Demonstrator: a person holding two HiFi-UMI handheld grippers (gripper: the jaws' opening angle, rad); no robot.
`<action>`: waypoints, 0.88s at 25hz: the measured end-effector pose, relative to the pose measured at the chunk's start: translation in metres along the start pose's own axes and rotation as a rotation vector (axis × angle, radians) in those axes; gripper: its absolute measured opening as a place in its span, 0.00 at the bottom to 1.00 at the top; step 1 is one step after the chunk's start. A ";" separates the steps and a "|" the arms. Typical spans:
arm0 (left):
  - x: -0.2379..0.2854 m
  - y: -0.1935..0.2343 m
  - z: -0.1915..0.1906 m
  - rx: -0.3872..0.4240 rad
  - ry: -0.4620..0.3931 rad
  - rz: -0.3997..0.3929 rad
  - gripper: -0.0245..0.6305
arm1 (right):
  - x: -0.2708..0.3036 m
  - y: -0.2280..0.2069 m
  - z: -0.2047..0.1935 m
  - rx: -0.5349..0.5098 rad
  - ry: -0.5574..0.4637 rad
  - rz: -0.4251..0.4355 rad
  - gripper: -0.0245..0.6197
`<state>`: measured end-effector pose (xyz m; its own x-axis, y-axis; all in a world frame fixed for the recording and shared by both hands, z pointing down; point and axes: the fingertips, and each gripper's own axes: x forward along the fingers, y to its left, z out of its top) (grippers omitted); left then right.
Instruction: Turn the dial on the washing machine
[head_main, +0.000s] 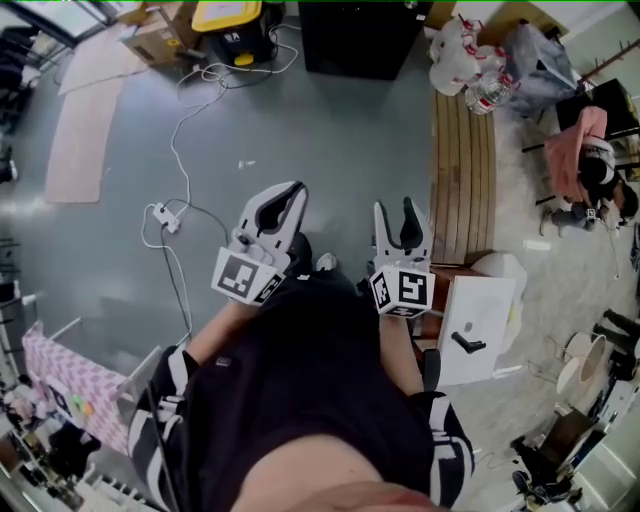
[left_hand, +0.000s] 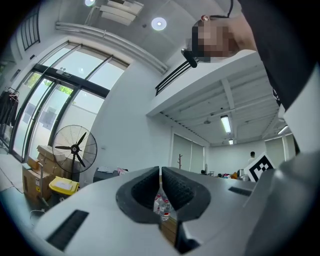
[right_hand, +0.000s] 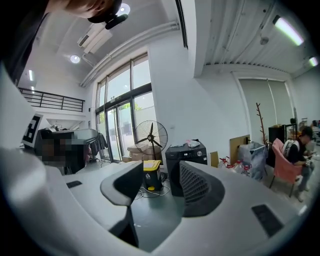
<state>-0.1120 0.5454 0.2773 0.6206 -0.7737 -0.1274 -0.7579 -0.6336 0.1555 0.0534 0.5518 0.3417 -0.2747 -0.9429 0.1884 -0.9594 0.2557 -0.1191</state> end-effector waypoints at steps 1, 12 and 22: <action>0.016 0.004 -0.002 -0.001 0.007 0.004 0.09 | 0.014 -0.011 0.003 0.002 0.005 0.004 0.40; 0.237 0.157 -0.037 -0.027 0.008 -0.034 0.09 | 0.268 -0.099 0.036 -0.033 0.024 -0.007 0.40; 0.448 0.303 -0.008 -0.027 -0.016 -0.082 0.09 | 0.518 -0.198 0.103 -0.101 0.050 -0.051 0.40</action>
<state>-0.0623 0.0065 0.2754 0.6767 -0.7195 -0.1563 -0.6990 -0.6945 0.1708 0.1082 -0.0090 0.3628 -0.2258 -0.9441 0.2402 -0.9731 0.2303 -0.0095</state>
